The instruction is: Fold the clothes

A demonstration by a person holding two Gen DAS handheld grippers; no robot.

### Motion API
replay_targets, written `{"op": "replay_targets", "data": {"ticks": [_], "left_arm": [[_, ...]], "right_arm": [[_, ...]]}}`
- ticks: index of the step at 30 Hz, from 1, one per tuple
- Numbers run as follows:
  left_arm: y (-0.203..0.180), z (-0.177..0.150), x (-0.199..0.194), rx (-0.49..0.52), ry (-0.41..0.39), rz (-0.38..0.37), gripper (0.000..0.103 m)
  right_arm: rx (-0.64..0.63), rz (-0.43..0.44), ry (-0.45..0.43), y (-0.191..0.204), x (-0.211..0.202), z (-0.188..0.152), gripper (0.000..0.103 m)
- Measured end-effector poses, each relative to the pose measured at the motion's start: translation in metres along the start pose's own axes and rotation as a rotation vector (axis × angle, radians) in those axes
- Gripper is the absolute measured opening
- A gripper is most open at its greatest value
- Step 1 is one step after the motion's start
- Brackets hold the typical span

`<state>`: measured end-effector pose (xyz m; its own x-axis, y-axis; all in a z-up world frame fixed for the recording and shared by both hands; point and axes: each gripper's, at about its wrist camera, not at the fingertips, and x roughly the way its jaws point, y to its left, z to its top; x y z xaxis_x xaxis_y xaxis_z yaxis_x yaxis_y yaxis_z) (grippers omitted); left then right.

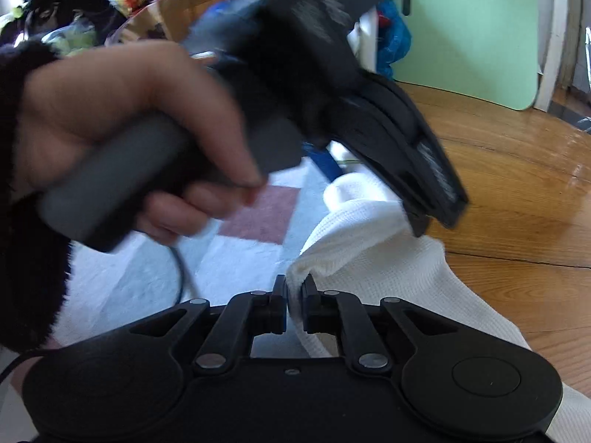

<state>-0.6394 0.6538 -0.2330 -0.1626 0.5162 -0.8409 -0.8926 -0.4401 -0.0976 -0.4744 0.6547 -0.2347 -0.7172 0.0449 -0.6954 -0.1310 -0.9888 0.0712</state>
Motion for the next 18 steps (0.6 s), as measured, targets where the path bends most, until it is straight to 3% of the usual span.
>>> {"op": "replay_targets", "data": {"ticks": [1,3,5,6,9,10,11,13,16,18], "left_arm": [[0.0,-0.002,-0.001,0.01,-0.008,0.018,0.087],[0.0,-0.008,-0.005,0.034,-0.045,0.083,0.064],[0.004,-0.018,-0.016,0.052,-0.097,0.13,0.02],[0.012,-0.024,-0.026,0.016,-0.128,0.111,0.012],[0.051,-0.04,-0.054,-0.225,-0.209,0.09,0.019],[0.066,-0.047,-0.058,-0.339,-0.22,0.121,0.038],[0.079,-0.053,-0.06,-0.442,-0.22,0.155,0.065],[0.099,-0.061,-0.059,-0.597,-0.186,0.211,0.068],[0.104,-0.053,-0.061,-0.585,-0.175,0.195,0.071],[0.1,-0.047,-0.057,-0.535,-0.167,0.185,0.081]], "right_arm": [[-0.002,0.006,-0.002,0.002,-0.002,-0.001,0.021],[0.043,0.042,-0.012,-0.007,-0.008,-0.004,0.034],[0.134,0.055,-0.037,-0.026,-0.018,-0.006,0.035],[0.185,0.055,-0.058,-0.037,-0.026,-0.007,0.035],[0.306,-0.001,-0.117,-0.071,-0.048,-0.008,0.036],[0.314,-0.048,-0.117,-0.08,-0.052,-0.009,0.036],[0.308,-0.107,-0.104,-0.086,-0.055,-0.01,0.038],[0.246,-0.264,-0.03,-0.093,-0.051,-0.011,0.038],[0.191,-0.374,0.027,-0.099,-0.044,-0.016,0.044],[0.194,-0.378,0.031,-0.103,-0.041,-0.02,0.054]]}}
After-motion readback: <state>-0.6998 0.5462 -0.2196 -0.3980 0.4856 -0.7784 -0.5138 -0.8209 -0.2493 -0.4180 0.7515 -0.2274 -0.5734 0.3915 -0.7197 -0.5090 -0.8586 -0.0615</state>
